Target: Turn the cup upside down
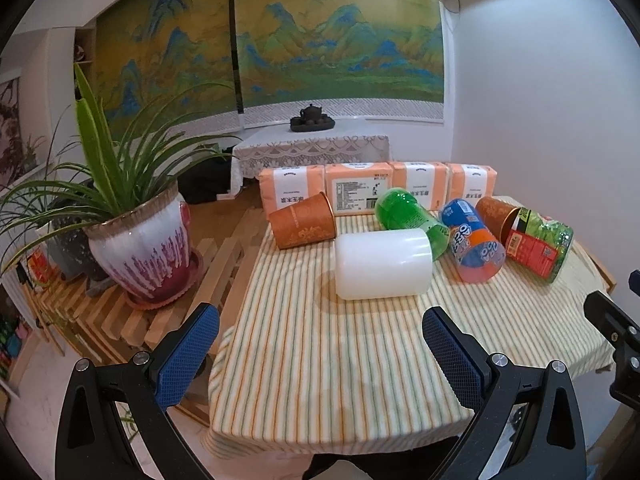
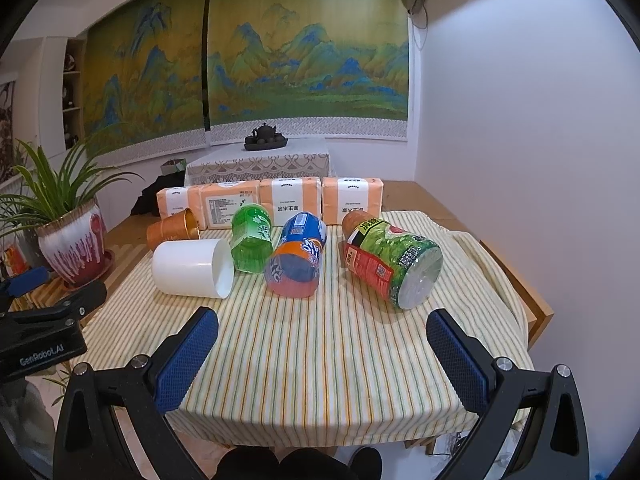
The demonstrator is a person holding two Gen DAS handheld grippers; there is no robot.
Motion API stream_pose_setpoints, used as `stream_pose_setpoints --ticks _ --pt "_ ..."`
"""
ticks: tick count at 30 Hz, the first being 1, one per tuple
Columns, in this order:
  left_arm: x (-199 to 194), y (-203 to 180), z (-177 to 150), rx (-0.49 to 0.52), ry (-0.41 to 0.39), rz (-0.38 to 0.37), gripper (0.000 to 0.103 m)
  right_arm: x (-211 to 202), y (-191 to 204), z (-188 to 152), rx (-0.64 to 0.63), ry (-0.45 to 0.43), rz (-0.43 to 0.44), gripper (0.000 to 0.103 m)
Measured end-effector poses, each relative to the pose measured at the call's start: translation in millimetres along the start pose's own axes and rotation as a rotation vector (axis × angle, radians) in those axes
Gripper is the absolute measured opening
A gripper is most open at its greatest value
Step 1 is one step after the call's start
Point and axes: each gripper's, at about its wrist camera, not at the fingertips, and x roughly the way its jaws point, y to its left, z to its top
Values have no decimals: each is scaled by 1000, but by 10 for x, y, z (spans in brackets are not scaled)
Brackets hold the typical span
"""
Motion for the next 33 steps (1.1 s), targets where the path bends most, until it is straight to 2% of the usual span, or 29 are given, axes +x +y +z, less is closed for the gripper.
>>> stream_pose_setpoints --ticks 7,13,18,21,25,33 --pt "209 128 133 -6 41 -27 103 56 7 -2 -7 18 15 103" --pt "496 212 407 -6 81 -55 103 84 -2 -34 -2 27 20 103" --pt "694 273 533 -11 116 -60 103 99 -11 7 -38 17 58 103" --pt "707 341 539 -25 123 -62 103 130 65 103 -118 -8 94 103" --pt "581 461 428 -33 121 -50 103 269 226 325 -276 -16 199 103" --pt "290 841 125 -91 131 3 103 741 819 718 -608 82 458 103"
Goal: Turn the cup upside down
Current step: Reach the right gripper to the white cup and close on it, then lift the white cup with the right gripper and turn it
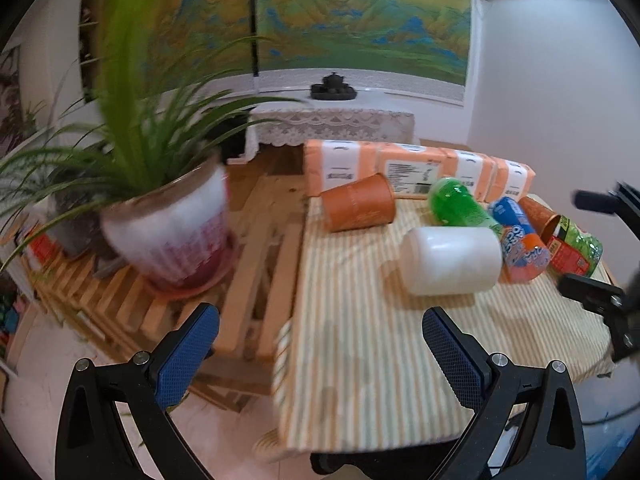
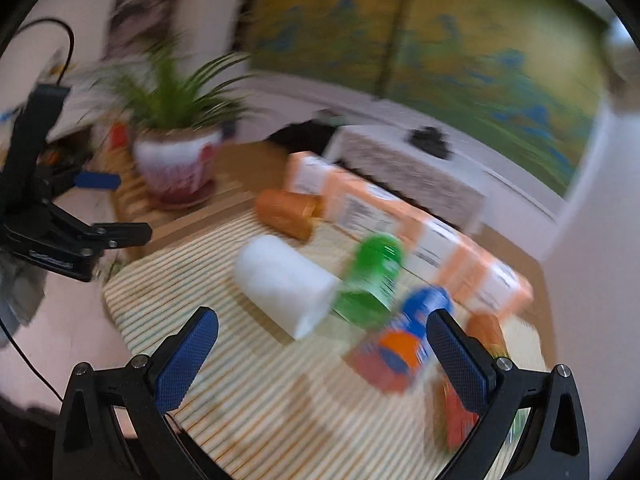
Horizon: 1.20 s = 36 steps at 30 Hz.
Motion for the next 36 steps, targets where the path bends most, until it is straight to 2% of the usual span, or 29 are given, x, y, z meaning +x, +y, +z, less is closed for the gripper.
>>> stream_pose_setpoints --ticks 3,7,16,20,25,29,31,36 --pt "-99 181 -87 -38 -9 20 103 244 148 197 -152 60 91 103" --pt "-193 397 -178 -79 -14 42 103 648 345 413 -337 163 134 103" --pt "-175 776 -291 -160 -1 51 103 1283 531 534 -535 342 187 102" --pt "-108 826 -323 -175 12 49 103 1434 609 491 -585 392 188 102" --pt "-84 875 -348 -186 17 40 103 1559 659 429 -636 432 138 101" --pt "-76 880 -355 -189 16 39 103 1609 650 433 -621 456 120 88" --pt "-90 879 -364 -190 14 40 103 1631 644 441 -602 471 125 76" --pt "-138 895 -398 -197 11 43 103 1629 692 436 -566 489 91 73"
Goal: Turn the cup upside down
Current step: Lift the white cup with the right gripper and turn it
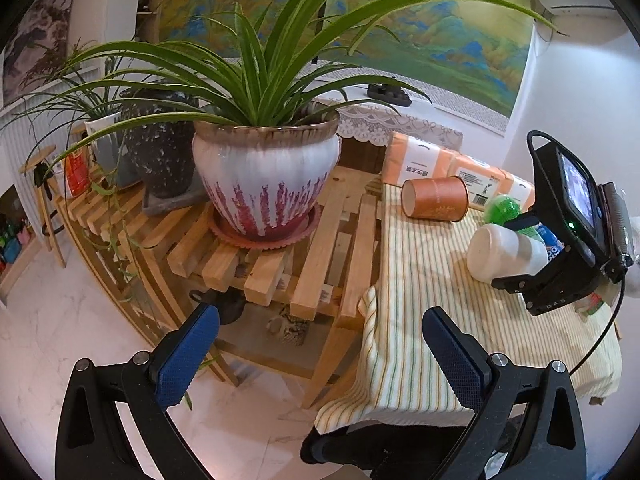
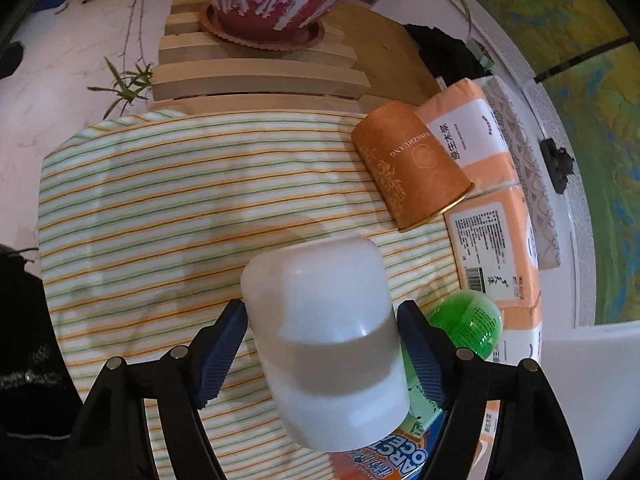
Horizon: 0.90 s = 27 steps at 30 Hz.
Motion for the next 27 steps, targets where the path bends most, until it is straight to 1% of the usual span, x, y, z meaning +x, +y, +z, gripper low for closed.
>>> stream_pose_setpoints --ticks 4,9,12,15,20,22,25,27 --pt "-74 1 -18 2 -11 -5 103 -41 -33 12 82 7 -1 73" --pt "-161 -13 -42 10 -21 -10 103 -220 -57 -7 194 -31 32 73" --pt "-207 -18 -59 13 -26 -13 103 -327 -70 -51 292 -43 63 73" --pt "-238 -31 -77 14 -28 -20 103 -390 -146 -143 439 -23 112 73" --pt "-239 -94 -104 26 -23 -37 103 -460 -290 -413 677 10 211 73" --pt "-236 -124 -111 32 -22 -44 103 -455 -371 -552 783 25 273 73" --pt "-230 -169 -115 39 -21 -52 103 -396 -467 -777 952 33 398 73" --pt "-212 -191 -110 43 -17 -54 103 -353 -484 -871 1018 38 429 73"
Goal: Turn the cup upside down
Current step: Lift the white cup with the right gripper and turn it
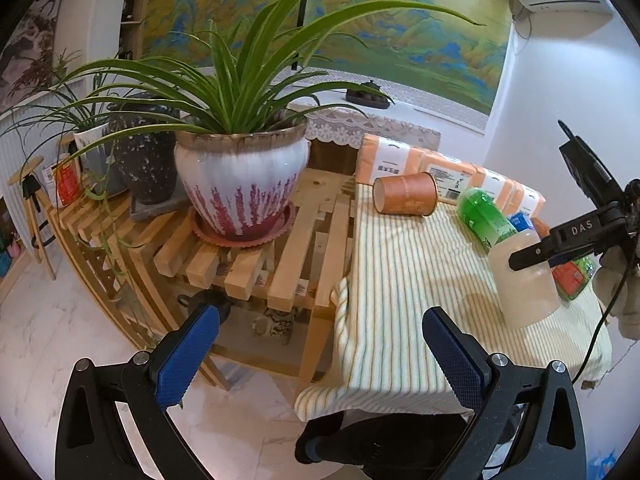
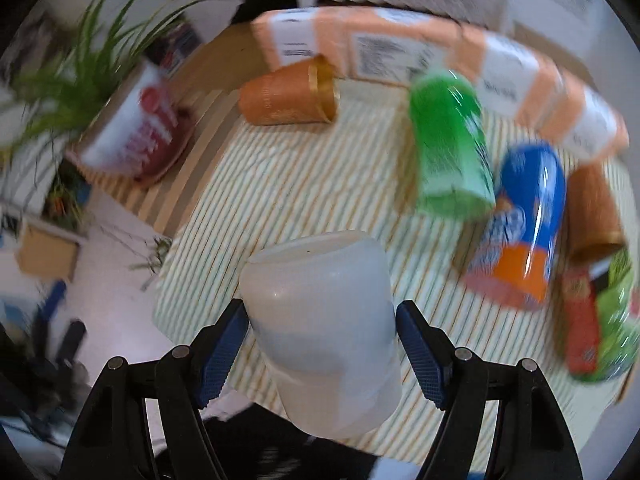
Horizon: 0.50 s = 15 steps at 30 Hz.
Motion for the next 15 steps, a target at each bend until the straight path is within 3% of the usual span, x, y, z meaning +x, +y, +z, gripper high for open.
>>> stream_pose_setpoints --ticks 7,15 --pt "72 -110 17 30 18 -1 103 106 -347 -16 192 13 98 73" --pt "140 -314 36 66 27 -20 103 183 -461 -30 246 1 117 73"
